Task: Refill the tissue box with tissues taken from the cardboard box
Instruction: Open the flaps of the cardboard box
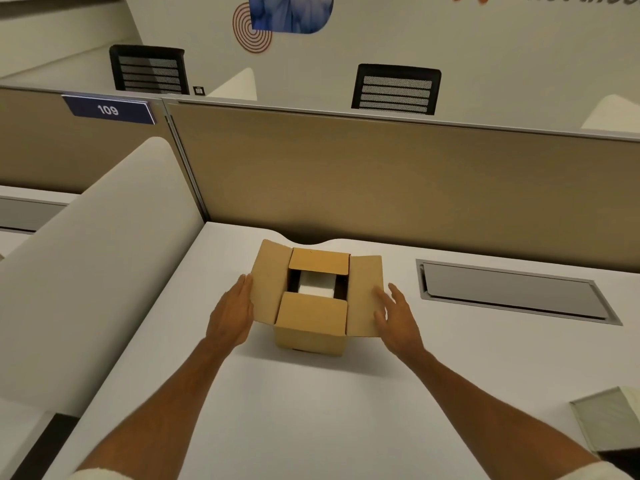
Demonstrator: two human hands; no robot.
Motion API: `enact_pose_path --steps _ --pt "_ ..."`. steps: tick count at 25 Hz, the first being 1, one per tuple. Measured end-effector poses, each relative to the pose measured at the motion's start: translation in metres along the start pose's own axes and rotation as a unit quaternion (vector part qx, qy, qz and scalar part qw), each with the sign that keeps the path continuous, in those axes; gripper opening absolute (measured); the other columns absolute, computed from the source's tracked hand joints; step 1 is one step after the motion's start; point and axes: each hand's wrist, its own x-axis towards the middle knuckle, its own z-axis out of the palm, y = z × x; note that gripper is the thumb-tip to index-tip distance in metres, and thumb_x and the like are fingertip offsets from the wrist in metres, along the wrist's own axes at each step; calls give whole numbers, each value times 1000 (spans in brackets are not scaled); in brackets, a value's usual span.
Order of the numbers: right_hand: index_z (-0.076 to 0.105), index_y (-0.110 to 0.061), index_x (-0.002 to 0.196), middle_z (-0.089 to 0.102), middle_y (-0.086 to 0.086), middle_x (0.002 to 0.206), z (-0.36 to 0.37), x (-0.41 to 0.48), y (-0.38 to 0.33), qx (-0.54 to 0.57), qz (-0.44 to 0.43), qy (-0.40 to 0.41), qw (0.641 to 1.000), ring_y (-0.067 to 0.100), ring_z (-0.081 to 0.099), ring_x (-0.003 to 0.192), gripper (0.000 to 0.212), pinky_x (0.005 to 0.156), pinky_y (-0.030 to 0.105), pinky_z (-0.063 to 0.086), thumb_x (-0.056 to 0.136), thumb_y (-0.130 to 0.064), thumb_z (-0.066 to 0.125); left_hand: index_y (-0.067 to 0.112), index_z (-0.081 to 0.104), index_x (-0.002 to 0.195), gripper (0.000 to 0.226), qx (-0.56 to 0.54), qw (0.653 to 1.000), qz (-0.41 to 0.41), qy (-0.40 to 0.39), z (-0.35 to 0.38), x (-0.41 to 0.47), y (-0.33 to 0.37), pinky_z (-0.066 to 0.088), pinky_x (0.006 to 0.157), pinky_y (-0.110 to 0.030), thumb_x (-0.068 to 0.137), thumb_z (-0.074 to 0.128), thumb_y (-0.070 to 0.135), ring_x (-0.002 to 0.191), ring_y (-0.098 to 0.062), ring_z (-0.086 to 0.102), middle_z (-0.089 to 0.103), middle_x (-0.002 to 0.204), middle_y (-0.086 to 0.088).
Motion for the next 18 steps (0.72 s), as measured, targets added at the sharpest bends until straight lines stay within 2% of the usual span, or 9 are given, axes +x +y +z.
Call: enact_pose_path --steps 2,4,6,8,10,12,14,16,18 --pt "18 -21 154 12 2 164 2 1 4 -95 -1 -68 993 23 14 150 55 116 41 30 102 -32 33 13 12 152 63 122 992 -20 -31 5 5 -4 18 121 -46 99 40 33 146 -29 24 17 160 -10" --pt "19 -17 153 14 3 163 4 3 2 -189 -34 -100 976 25 11 151 55 116 39 30 102 -32 33 14 12 152 64 177 982 -26 -60 8 9 -6 11 122 -46 98 41 34 148 -27 17 14 161 -9" --pt "32 -14 146 32 7 155 7 7 -3 -228 -50 -84 969 28 30 143 51 112 37 35 99 -33 41 12 14 151 64 221 973 -21 -63 10 12 -3 8 123 -46 98 42 33 149 -27 15 14 161 -9" --pt "44 -11 133 48 9 139 9 15 -12 -203 -37 -33 978 24 47 123 44 104 34 42 95 -32 51 10 18 150 68 269 962 -28 -29 12 12 8 6 122 -46 94 49 33 149 -28 14 15 161 -11" --pt "50 -10 121 56 10 127 7 28 -26 -135 -29 23 990 24 52 111 29 98 35 45 96 -26 48 6 20 150 67 252 966 -48 22 15 15 28 6 122 -44 94 48 30 149 -29 13 15 161 -13" --pt "53 -8 117 58 12 122 7 45 -43 -170 -88 25 981 28 55 109 25 92 39 46 95 -16 44 4 16 150 63 191 979 -43 57 19 23 51 6 122 -42 98 36 34 149 -28 11 15 161 -14" --pt "53 -10 119 57 11 123 13 61 -57 -210 -146 -2 967 30 56 108 28 87 39 47 91 -11 48 4 13 151 71 146 986 -33 67 24 32 70 1 122 -41 97 28 48 150 -28 7 12 161 -14" --pt "51 -13 123 55 10 129 22 74 -65 -225 -167 -23 960 28 55 110 32 88 37 49 91 -15 51 6 10 152 80 129 989 -32 61 31 40 81 -4 121 -43 94 26 59 150 -28 2 6 162 -12" --pt "43 -16 133 49 9 139 31 86 -64 -230 -168 -37 958 28 51 121 42 98 38 47 92 -20 54 6 6 152 83 121 991 -45 41 40 46 83 -6 120 -48 93 25 61 150 -28 -1 2 162 -12"
